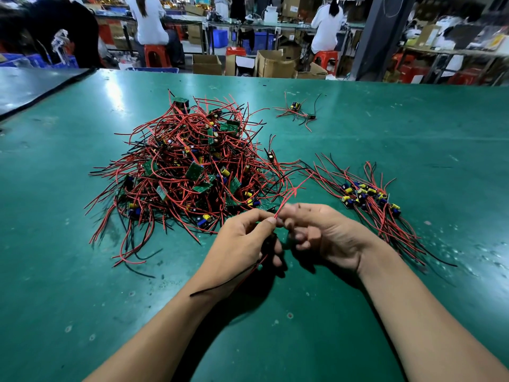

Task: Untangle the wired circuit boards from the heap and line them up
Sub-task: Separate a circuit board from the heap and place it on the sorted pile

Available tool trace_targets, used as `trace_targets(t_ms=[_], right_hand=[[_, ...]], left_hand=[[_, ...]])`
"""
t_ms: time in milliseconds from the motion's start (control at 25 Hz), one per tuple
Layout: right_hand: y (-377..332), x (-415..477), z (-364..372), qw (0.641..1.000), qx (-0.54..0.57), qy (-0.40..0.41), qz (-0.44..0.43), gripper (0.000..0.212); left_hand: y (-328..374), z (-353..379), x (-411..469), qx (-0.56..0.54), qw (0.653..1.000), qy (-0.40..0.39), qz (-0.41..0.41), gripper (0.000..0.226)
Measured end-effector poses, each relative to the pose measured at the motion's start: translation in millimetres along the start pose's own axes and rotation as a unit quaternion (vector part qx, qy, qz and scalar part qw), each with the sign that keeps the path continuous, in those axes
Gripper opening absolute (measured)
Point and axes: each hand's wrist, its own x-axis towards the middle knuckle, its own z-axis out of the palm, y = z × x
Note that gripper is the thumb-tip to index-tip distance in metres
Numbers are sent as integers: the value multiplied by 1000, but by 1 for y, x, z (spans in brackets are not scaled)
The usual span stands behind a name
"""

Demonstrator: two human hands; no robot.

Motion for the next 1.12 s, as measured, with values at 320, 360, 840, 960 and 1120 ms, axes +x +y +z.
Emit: trace_targets(t_ms=[320,360,840,960,1120], right_hand=[[7,2,12,999,-23,26,-30,21],[7,4,13,998,-26,42,-40,20],[7,18,7,944,-30,274,-181,18],[5,18,9,944,35,267,-190,23],[-8,13,4,951,213,202,-95,33]], left_hand=[[0,-2,2,4,1000,5,-10,21],[0,-3,2,4,1000,6,-10,21],[4,-1,2,39,999,-26,-12,20],[4,-1,1,40,999,-30,-13,21],[5,-2,0,48,998,-50,-8,21]])
